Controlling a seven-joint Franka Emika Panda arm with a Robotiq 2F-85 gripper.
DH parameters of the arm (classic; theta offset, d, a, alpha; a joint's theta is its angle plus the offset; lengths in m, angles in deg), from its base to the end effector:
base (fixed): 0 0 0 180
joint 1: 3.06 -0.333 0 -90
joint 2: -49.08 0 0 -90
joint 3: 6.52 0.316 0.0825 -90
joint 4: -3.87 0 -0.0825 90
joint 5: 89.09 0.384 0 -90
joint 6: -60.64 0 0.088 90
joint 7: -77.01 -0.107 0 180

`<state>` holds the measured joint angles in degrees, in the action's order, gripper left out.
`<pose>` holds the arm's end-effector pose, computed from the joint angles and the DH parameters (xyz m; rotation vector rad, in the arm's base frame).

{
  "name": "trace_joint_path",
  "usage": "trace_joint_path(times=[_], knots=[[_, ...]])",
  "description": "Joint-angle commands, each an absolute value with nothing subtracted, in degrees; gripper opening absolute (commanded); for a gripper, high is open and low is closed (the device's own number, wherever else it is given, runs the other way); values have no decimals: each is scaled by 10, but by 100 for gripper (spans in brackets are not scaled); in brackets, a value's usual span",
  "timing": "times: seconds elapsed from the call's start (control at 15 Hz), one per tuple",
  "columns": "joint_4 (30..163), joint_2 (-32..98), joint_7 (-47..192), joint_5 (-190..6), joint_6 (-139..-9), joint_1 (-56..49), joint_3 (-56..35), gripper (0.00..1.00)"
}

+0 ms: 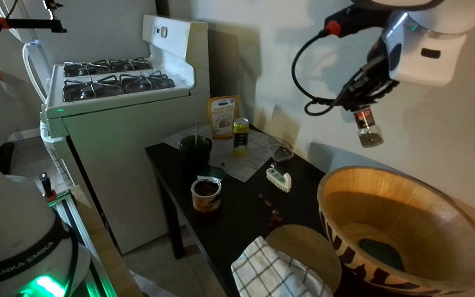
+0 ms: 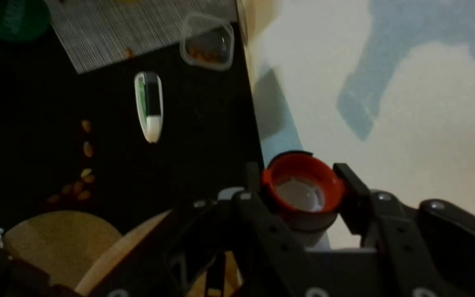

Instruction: Remove the bottle from the brown bowl

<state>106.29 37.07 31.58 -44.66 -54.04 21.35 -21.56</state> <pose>0.5156 -0.3566 0.4522 -1.5427 1.9563 0.0213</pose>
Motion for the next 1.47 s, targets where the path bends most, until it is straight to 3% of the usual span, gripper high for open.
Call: trace_joint_path(times=[0.0, 0.4, 0.8, 0.87, 1.07, 1.13, 1.4], knots=[[1131, 424, 368, -398, -496, 176, -203, 22], [1147, 343, 440, -313, -400, 130, -176, 22], [1129, 268, 456, -370, -192, 139, -193, 22], [1146, 285, 453, -349, -245, 122, -197, 47], [1142, 271, 456, -359, -206, 129, -204, 47], [1139, 270, 456, -360, -205, 129, -204, 22], [1167, 264, 423, -291, -345, 101, -200, 22]])
